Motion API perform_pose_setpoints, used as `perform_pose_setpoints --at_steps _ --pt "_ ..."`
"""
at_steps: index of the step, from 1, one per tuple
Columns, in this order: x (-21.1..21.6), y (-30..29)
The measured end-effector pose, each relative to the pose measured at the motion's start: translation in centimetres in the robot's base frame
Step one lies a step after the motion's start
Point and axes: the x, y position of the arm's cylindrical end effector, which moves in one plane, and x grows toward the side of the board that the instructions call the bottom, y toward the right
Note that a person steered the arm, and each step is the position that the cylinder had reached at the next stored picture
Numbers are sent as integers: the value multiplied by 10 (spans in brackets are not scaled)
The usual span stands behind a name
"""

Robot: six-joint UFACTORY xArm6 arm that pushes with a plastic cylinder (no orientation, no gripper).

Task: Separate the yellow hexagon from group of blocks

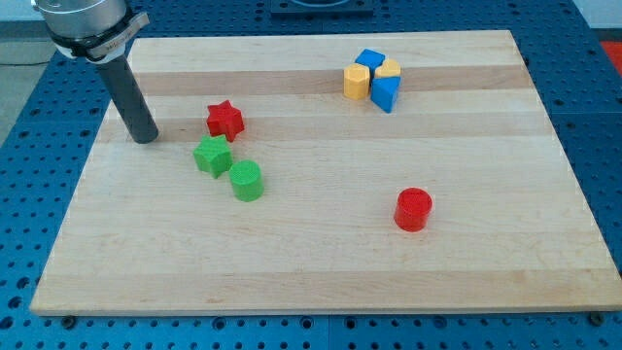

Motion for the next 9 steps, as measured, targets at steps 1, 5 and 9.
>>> perform_pose_setpoints --at_steps 1,5,9 --pt "-1 2" --pt "-114 182" --pt "-91 282"
